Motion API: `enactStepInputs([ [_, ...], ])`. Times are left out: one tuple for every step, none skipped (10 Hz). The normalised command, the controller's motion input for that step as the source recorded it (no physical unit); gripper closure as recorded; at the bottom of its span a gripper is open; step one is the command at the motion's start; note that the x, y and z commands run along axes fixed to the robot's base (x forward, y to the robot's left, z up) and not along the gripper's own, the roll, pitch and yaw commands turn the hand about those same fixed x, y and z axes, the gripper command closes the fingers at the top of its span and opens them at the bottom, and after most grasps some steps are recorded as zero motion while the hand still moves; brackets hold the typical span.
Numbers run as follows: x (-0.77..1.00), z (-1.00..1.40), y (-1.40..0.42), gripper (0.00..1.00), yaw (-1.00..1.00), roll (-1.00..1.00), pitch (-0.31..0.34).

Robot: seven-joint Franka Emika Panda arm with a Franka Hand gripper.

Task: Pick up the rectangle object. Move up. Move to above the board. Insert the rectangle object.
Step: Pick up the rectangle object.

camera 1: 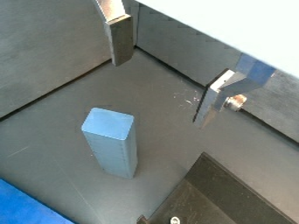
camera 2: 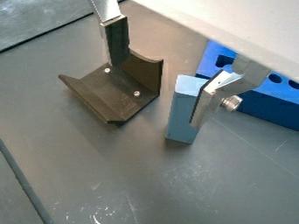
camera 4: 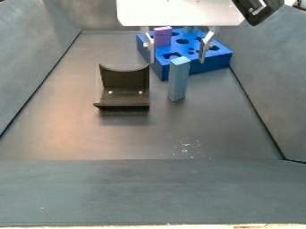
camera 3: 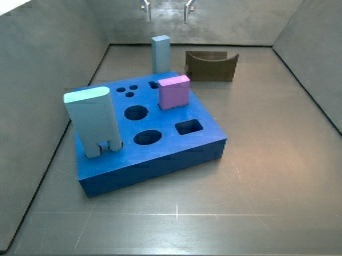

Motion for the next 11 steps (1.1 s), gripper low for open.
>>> enactStepInputs([
  [-0.03, 0.00, 0.00, 0.00, 0.00, 0.01, 0.000],
  [0.00, 0.00, 0.00, 0.00, 0.00, -0.01, 0.000],
  [-0.01, -0.08, -0.15, 0.00, -0.06, -0.09, 0.000],
  [0.00, -0.18, -0.39, 0.00, -0.12, -0.18, 0.000],
  [0.00, -0.19, -0.39, 0.00, -0.05, -0.22, 0.000],
  [0.00, -0.16, -0.34, 0.00, 0.00, -0.23, 0.000],
  [0.00, -0.07, -0.25, 0.00, 0.00, -0.20, 0.000],
  [0.00, 0.00, -0.08, 0.00, 0.00, -0.04, 0.000],
  [0.00, -0.05, -0.09, 0.00, -0.04, -0.02, 0.000],
  [0.00, -0.12, -0.16, 0.00, -0.94, -0.12, 0.000],
  [0.00, -0.17, -0.06, 0.00, -1.00, -0.13, 0.000],
])
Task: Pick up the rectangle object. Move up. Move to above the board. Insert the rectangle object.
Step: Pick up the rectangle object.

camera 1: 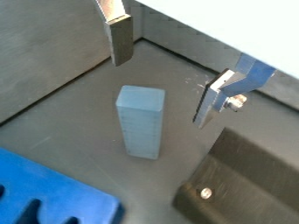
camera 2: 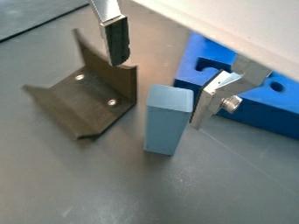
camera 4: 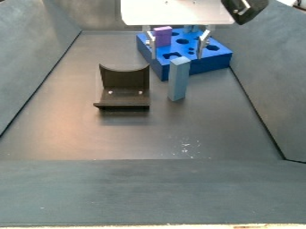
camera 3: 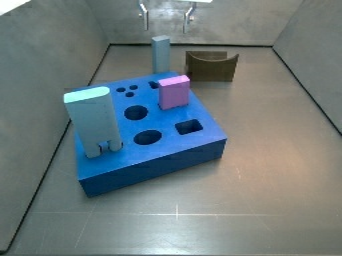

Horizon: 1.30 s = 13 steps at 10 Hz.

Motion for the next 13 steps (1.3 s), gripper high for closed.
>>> enactStepInputs([
  [0.00, -0.20, -0.02, 0.00, -1.00, -0.13, 0.000],
  [0.00, -0.21, -0.01, 0.00, -1.00, -0.13, 0.000],
  [0.00, -0.20, -0.01, 0.00, -1.00, -0.13, 0.000],
  [0.00, -0.21, -0.01, 0.00, -1.00, -0.13, 0.000],
  [0.00, -0.21, -0.01, 0.00, -1.00, -0.13, 0.000],
  [0.00, -0.21, -0.01, 0.00, -1.00, -0.13, 0.000],
  [0.00, -0.21, -0.01, 0.00, -1.00, -0.13, 0.000],
  [0.00, -0.21, -0.01, 0.00, -1.00, -0.13, 0.000],
  [0.00, -0.22, -0.01, 0.00, -1.00, -0.13, 0.000],
  [0.00, -0.25, -0.01, 0.00, -1.00, -0.14, 0.000],
  [0.00, -0.25, -0.01, 0.00, -1.00, -0.14, 0.000],
  [0.00, -0.26, -0.02, 0.00, -1.00, -0.14, 0.000],
  [0.00, -0.27, -0.01, 0.00, -1.00, -0.16, 0.000],
])
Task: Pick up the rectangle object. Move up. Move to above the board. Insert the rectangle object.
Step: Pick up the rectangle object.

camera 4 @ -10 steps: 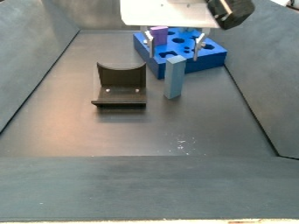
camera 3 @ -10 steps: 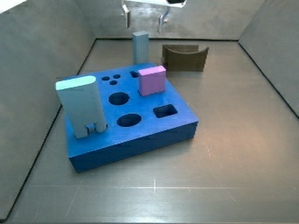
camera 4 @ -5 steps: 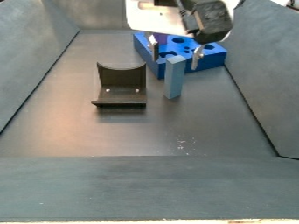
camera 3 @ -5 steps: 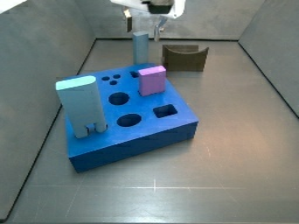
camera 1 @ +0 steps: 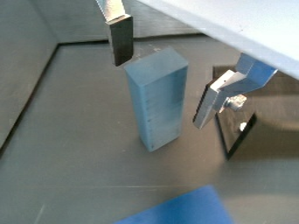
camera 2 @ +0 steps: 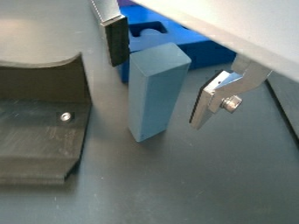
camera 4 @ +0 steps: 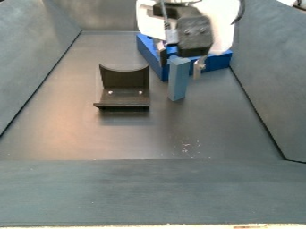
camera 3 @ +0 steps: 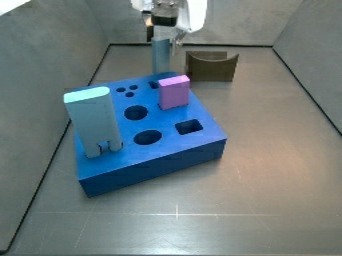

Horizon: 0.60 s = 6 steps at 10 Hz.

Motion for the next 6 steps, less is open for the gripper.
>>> enactStepInputs([
  [0.00, -0.28, -0.02, 0.00, -1.00, -0.18, 0.000],
  [0.00, -0.29, -0.05, 0.00, -0.96, -0.19, 0.000],
  [-0.01, -0.27, -0.10, 0.00, -0.87, -0.17, 0.000],
  [0.07, 0.00, 0.00, 0.00, -0.41, 0.00, 0.080],
  [0.00, 0.00, 0.00, 0.00, 0.00, 0.00, 0.017],
  [0.00, 0.00, 0.00, 1.00, 0.00, 0.00, 0.000],
])
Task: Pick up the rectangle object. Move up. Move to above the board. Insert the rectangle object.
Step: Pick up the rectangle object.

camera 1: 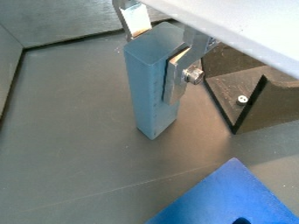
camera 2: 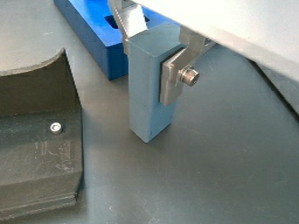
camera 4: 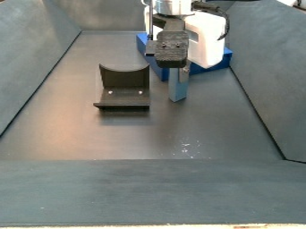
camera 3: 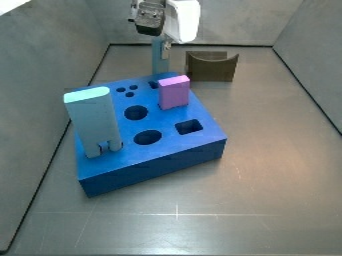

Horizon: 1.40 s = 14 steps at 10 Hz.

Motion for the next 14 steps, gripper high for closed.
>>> enactStepInputs([
  [-0.02, 0.00, -0.01, 1.00, 0.00, 0.00, 0.000],
  [-0.11, 0.00, -0.07, 1.00, 0.10, -0.01, 0.000],
  [-0.11, 0.00, -0.07, 1.00, 0.11, -0.05, 0.000],
  [-0.10, 0.00, -0.06, 1.00, 0.11, -0.04, 0.000],
  [-0.09, -0.01, -0.06, 1.00, 0.10, -0.05, 0.000],
  [-0.11, -0.03, -0.07, 1.00, 0.11, -0.07, 0.000],
  [-0.08, -0.01, -0.03, 1.00, 0.09, -0.08, 0.000],
  [-0.10, -0.01, -0.03, 1.00, 0.09, -0.06, 0.000],
  [-0.08, 0.00, -0.03, 1.00, 0.09, -0.03, 0.000],
  [-0.09, -0.02, -0.04, 1.00, 0.08, -0.05, 0.000],
  [-0.08, -0.01, -0.04, 1.00, 0.08, -0.03, 0.000],
  [0.00, 0.00, -0.02, 1.00, 0.00, 0.00, 0.000],
  [0.00, 0.00, -0.05, 1.00, 0.00, 0.07, 0.000],
  [0.00, 0.00, 0.00, 1.00, 0.00, 0.00, 0.000],
])
